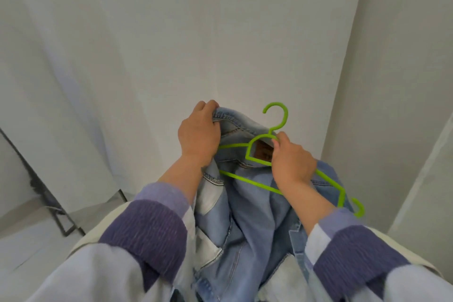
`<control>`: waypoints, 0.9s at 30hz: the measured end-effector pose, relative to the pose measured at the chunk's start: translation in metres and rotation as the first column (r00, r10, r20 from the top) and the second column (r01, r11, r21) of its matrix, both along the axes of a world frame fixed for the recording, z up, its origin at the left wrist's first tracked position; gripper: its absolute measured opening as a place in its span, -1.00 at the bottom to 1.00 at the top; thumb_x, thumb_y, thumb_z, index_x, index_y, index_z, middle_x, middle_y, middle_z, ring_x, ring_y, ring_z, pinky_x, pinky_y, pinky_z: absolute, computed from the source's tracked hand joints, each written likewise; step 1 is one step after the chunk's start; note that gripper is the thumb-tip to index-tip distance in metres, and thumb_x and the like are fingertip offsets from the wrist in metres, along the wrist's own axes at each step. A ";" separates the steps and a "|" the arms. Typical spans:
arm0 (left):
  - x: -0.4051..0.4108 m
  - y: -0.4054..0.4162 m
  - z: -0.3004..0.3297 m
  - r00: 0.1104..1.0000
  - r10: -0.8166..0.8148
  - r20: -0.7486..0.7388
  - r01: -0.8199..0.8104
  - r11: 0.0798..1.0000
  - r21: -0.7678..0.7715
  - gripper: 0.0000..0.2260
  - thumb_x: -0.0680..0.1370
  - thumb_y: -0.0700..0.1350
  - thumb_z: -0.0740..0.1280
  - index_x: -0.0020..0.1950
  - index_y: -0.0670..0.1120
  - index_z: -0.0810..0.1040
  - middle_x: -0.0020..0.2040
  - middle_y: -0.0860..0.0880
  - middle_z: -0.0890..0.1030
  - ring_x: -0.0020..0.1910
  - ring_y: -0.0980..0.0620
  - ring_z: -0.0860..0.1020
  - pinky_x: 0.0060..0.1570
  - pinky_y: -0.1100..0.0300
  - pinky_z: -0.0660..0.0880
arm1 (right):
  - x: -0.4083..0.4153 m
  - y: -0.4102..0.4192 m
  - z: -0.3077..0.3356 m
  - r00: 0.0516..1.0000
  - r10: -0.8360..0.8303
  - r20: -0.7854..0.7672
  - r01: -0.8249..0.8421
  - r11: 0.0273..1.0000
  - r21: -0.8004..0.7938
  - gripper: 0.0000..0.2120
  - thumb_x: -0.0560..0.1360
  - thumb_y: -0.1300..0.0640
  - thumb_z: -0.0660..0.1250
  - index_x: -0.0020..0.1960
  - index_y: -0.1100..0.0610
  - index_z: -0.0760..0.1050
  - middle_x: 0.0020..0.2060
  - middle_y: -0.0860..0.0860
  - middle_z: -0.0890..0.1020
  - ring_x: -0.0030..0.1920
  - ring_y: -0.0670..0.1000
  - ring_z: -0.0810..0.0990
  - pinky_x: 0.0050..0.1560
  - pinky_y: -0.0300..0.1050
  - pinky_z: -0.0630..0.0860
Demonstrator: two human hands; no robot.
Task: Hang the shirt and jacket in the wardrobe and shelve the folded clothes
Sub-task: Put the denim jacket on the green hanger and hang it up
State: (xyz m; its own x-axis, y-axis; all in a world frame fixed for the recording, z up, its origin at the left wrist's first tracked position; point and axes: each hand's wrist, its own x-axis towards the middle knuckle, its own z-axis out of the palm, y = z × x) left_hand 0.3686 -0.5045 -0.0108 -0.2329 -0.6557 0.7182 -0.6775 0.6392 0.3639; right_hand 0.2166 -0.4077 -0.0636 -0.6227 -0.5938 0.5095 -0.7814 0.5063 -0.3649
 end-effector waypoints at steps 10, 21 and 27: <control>-0.022 0.039 0.002 0.970 -0.239 0.055 0.236 0.970 0.059 -0.75 0.54 0.08 0.22 0.15 0.00 0.42 0.07 0.04 0.51 -0.03 -0.06 0.54 -0.19 0.08 0.44 | -0.013 -0.008 0.049 0.983 -0.036 0.180 0.104 0.917 -0.386 -0.73 0.63 -0.06 0.05 0.11 0.05 0.44 -0.14 0.20 0.65 -0.10 0.29 0.59 -0.25 -0.06 0.29; -0.037 -0.015 0.044 0.891 -0.250 0.378 0.241 0.968 0.074 -0.68 0.62 0.16 0.04 -0.14 -0.03 0.38 -0.07 -0.08 0.59 -0.01 -0.15 0.54 -0.04 0.04 0.31 | -0.032 0.001 0.065 0.995 0.098 0.011 -0.076 0.842 -0.534 -0.75 0.59 -0.11 0.14 0.02 0.01 0.51 -0.23 0.07 0.65 -0.20 0.20 0.58 -0.32 -0.08 0.32; -0.050 -0.016 0.043 0.944 -0.173 0.282 0.189 0.982 -0.031 -0.65 0.63 0.15 0.04 -0.19 -0.06 0.37 -0.14 -0.08 0.58 -0.09 -0.16 0.53 -0.13 0.05 0.24 | -0.035 0.010 0.047 0.978 -0.114 -0.175 0.004 0.848 -0.530 -0.73 0.48 -0.06 0.32 0.15 -0.02 0.48 0.09 0.03 0.47 0.08 0.10 0.36 0.01 0.04 0.33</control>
